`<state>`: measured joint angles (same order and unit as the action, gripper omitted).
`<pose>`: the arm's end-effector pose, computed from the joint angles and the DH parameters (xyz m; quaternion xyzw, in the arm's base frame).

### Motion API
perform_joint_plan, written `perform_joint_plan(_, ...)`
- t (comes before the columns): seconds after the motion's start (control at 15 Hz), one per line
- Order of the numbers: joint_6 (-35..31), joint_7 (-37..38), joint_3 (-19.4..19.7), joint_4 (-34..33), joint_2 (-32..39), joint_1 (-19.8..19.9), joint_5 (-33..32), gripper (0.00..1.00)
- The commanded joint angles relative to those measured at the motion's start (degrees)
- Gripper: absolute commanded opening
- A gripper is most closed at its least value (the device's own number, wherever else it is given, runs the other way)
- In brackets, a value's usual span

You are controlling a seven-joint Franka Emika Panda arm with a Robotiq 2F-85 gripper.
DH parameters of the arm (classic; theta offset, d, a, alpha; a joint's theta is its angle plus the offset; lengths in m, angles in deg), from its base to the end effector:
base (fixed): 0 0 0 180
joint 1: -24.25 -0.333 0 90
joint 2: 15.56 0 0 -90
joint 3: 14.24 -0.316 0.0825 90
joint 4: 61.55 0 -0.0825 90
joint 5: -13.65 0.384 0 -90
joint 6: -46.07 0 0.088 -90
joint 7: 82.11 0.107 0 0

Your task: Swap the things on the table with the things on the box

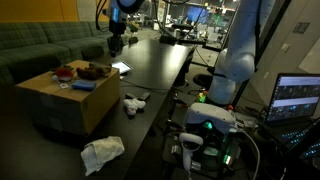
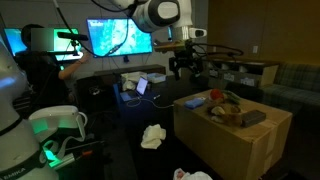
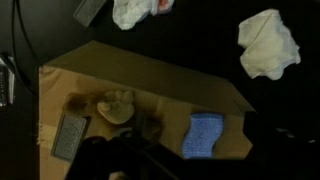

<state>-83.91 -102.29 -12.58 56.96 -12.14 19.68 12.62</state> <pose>0.5721 0.0288 0.4168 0.9762 0.2049 0.0682 0.0186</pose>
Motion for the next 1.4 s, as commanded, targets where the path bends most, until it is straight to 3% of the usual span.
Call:
perform_joint_plan(0.0, -6.1, 1.3, -0.9, -9.6, 10.6, 2.0, -1.9, 1.00)
perform_joint_plan(0.47, -14.9, 13.6, 2.2, -24.6, 28.3, 2.4, -8.3, 1.00)
perform_joint_plan(0.8, -11.3, 19.3, 4.4, -33.4, 36.0, 1.7, -10.8, 1.00)
perform_joint_plan(1.33, -7.9, 22.4, 4.2, -39.2, 40.7, 2.0, -9.8, 1.00)
